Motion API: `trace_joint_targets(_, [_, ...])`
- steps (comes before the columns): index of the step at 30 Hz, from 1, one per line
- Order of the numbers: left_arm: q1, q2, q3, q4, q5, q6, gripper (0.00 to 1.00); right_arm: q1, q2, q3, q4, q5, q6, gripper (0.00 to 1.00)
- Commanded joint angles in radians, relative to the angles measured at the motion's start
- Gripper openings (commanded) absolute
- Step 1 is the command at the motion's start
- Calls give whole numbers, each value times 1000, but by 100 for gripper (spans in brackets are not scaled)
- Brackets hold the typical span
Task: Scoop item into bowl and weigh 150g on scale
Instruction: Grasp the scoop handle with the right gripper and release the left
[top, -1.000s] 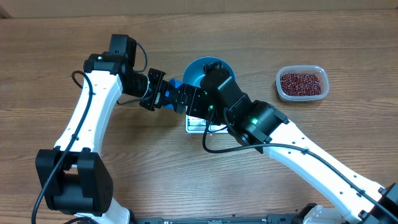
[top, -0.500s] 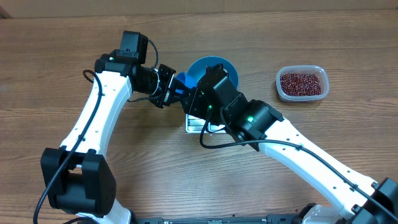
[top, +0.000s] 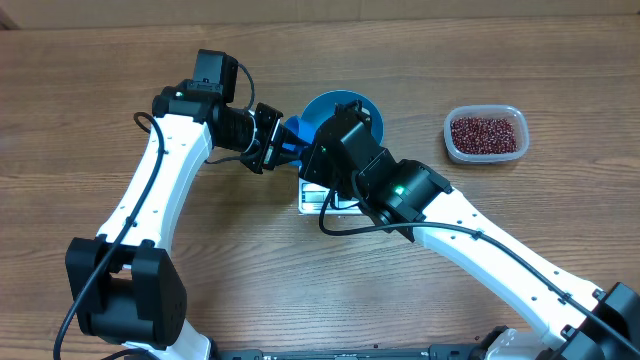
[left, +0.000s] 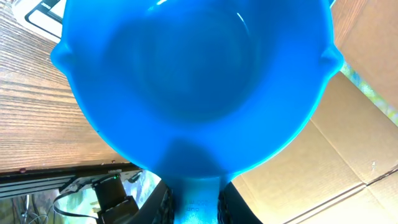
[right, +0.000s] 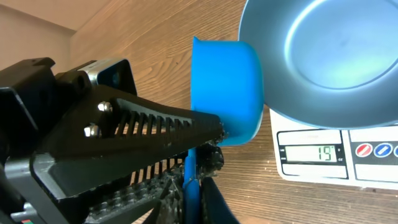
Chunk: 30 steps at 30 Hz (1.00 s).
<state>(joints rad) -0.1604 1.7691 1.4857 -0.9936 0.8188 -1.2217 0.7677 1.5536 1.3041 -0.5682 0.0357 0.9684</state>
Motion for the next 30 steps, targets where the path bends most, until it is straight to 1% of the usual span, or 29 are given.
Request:
trace_joint_targets(1, [-3, -23, 21, 3, 16, 14, 4, 4, 7, 18, 18, 16, 4, 4])
trace_joint_targets(8, [-1, -23, 21, 8, 18, 32, 4, 3, 6, 18, 61, -7, -9, 4])
trace_joint_targets(9, [3, -23, 21, 12, 25, 53, 4, 3, 6, 18, 85, -41, -41, 4])
trace_joint_targets(13, [21, -23, 21, 32, 71, 127, 4, 3, 6, 18, 131, -84, -87, 4])
trace_joint_targets(17, [45, -23, 21, 44, 118, 185, 4, -2, 6, 18, 169, -115, -91, 4])
trace_joint_targets(19, [60, -23, 21, 61, 141, 233, 4, -11, 6, 20, 197, -153, -106, 4])
trace_joint_targets(21, [74, -23, 21, 83, 174, 267, 7, -21, 6, 24, 219, -183, -106, 4])
trace_joint_targets(23, [88, -23, 21, 118, 215, 312, 13, -34, 6, 32, 234, -199, -106, 4])
trace_joint_targets(26, [104, -23, 21, 189, 282, 375, 18, -53, 6, 50, 252, -197, -114, 4])
trace_joint_targets(27, [108, -23, 21, 213, 291, 387, 24, -62, 6, 58, 254, -195, -128, 4])
trace_joint_targets(28, [112, -23, 21, 230, 285, 401, 53, -69, 6, 65, 254, -194, -140, 4])
trace_joint_targets(29, [114, -23, 21, 241, 273, 420, 100, -78, 6, 75, 252, -195, -158, 4])
trace_joint_targets(30, [117, -23, 21, 255, 264, 422, 99, -85, 6, 83, 249, -195, -171, 4])
